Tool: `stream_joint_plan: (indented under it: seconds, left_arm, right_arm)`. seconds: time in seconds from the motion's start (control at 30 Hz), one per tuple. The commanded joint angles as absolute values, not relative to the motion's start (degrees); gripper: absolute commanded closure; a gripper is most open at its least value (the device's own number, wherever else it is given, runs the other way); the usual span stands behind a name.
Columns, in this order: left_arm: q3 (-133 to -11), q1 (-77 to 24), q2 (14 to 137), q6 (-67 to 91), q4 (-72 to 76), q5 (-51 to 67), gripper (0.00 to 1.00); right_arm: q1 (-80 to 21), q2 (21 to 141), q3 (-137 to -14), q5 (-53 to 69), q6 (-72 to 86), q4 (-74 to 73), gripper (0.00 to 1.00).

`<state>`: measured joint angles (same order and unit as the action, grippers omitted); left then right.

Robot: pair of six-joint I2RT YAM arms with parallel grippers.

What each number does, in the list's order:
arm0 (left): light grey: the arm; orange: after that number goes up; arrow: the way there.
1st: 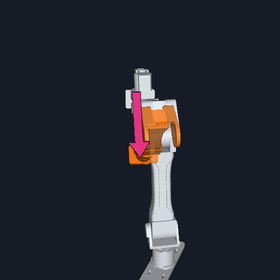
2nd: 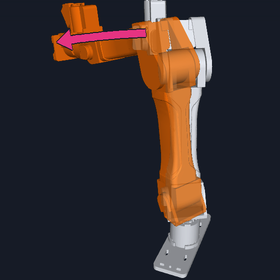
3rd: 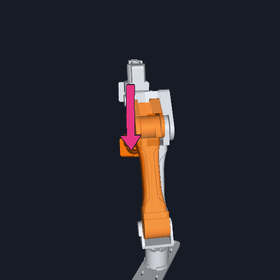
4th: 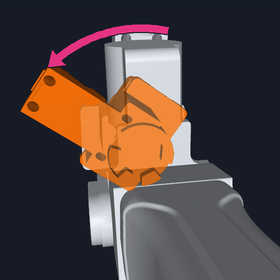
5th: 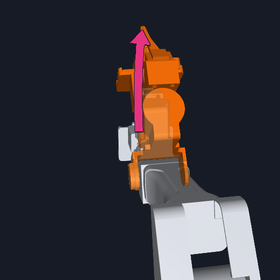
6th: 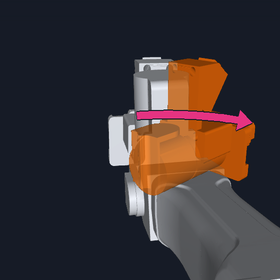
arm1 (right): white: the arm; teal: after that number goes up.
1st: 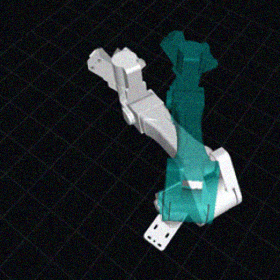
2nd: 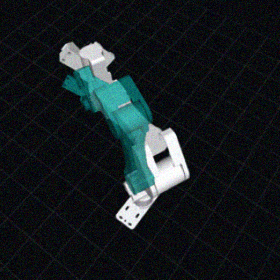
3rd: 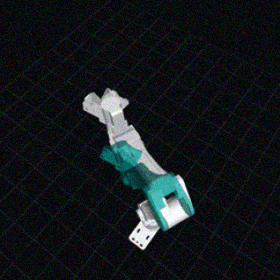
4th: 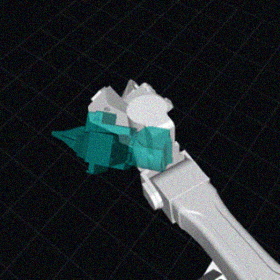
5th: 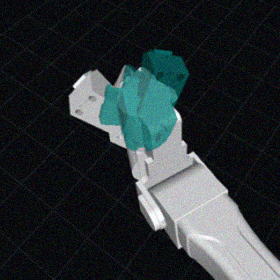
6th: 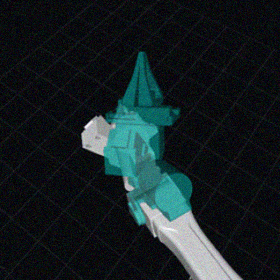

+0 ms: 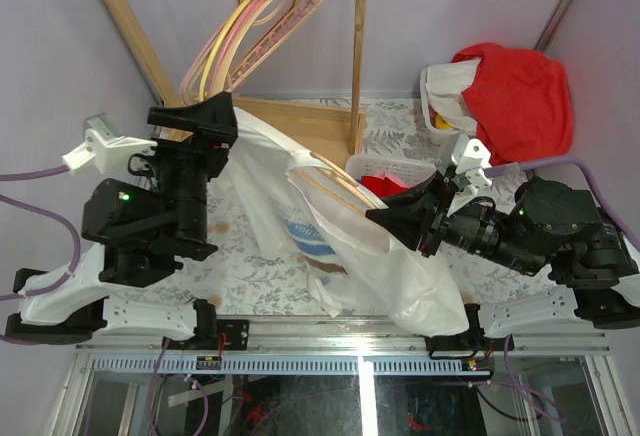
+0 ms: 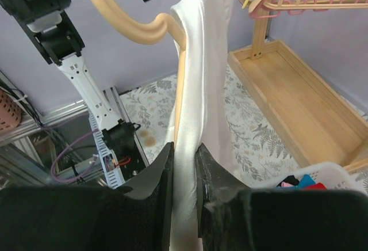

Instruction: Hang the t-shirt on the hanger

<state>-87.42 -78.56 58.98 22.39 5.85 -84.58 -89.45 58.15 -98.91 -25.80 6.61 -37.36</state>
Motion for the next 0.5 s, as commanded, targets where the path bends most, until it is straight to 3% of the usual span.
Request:
stream_joint_plan:
  seconds: [0.0, 0.3, 0.47]
  left_arm:
    - [-90.0, -76.4, 56.0, 15.5, 5.6, -93.5, 0.19]
    - [-87.6, -74.1, 53.6, 10.1, 0.2, -91.9, 0.17]
    - [-85.4, -74.1, 53.4, 9.4, 0.1, -92.4, 0.23]
  right_arm:
    - [-89.3, 59.1, -103.2, -25.7, 3.5, -36.0, 1.00]
    - [-89.3, 60.1, -108.8, -28.6, 1.2, -34.4, 1.00]
    - [-89.4, 62.4, -112.2, -31.3, 0.2, -32.4, 1.00]
